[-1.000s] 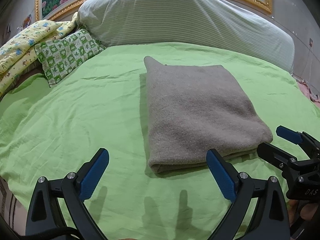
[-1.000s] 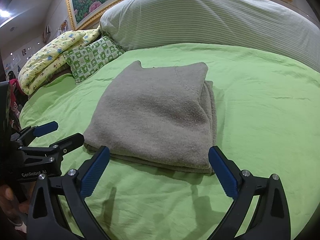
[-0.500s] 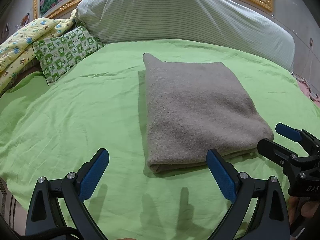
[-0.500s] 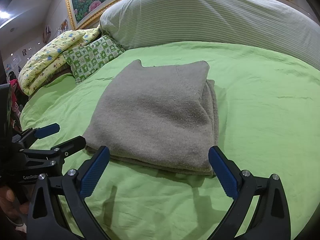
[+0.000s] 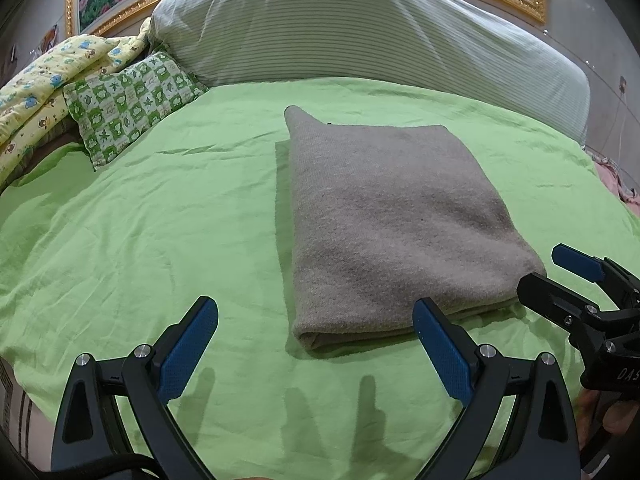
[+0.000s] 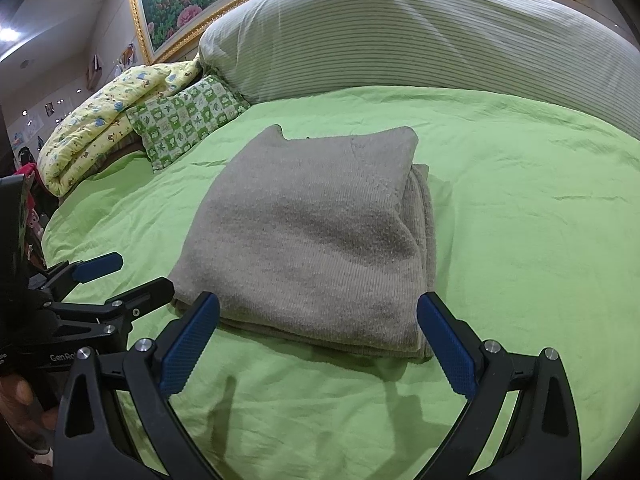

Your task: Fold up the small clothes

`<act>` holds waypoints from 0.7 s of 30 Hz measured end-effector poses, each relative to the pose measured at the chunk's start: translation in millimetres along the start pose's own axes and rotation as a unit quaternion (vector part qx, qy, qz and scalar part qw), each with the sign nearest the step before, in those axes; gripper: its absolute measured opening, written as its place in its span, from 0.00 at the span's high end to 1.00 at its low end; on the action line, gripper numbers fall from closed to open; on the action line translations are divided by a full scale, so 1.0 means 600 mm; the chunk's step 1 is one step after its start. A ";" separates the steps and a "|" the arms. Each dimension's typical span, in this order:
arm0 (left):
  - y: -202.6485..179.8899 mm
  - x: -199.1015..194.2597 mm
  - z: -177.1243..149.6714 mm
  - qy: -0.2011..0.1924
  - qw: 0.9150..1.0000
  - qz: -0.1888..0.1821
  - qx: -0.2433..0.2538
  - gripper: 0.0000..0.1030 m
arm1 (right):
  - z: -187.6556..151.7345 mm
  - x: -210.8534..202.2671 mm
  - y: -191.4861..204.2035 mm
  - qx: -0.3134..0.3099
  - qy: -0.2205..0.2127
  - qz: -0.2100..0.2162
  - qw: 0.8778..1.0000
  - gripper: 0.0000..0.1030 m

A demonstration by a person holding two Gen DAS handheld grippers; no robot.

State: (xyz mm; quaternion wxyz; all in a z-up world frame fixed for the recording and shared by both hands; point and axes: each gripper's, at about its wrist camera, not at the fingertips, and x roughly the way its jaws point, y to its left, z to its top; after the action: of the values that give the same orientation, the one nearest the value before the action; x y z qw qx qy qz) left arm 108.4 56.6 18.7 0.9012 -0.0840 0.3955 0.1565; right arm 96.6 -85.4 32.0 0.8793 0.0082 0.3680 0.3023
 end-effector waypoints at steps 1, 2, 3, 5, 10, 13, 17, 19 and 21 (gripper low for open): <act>0.000 0.000 0.000 0.000 1.000 0.000 0.000 0.05 | 0.000 0.000 0.000 0.001 0.000 0.001 1.000 0.04; 0.000 0.000 0.000 0.000 1.000 -0.001 0.001 0.05 | 0.000 -0.001 0.000 0.001 -0.001 0.001 1.000 0.04; -0.002 -0.001 0.000 0.000 1.000 -0.001 0.001 0.05 | 0.001 -0.001 -0.001 0.000 -0.002 0.001 1.000 0.04; -0.002 -0.002 0.000 0.000 1.000 0.001 0.001 0.05 | 0.002 -0.002 -0.001 0.001 -0.002 0.002 1.000 0.04; -0.002 -0.002 0.002 0.000 1.000 0.000 -0.001 0.05 | 0.005 -0.003 -0.002 0.002 -0.004 0.000 1.000 0.04; -0.002 -0.003 0.003 0.000 1.000 0.002 -0.001 0.05 | 0.009 -0.003 -0.008 0.004 -0.004 0.001 1.000 0.04; 0.001 -0.001 0.006 -0.001 1.000 0.007 0.000 0.05 | 0.012 0.000 -0.011 0.005 -0.003 0.002 1.000 0.04; 0.003 -0.001 0.006 -0.005 1.000 0.016 0.000 0.05 | 0.012 0.000 -0.011 0.005 -0.002 0.002 1.000 0.04; 0.006 0.002 0.008 -0.006 1.000 0.018 -0.001 0.05 | 0.012 0.002 -0.012 0.005 -0.001 0.003 1.000 0.04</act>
State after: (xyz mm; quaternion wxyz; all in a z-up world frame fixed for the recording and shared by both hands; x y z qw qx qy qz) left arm 111.0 61.7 20.8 0.9005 -0.0764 0.3912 0.1739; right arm 106.0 -89.3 34.9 0.8787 0.0142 0.3691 0.3025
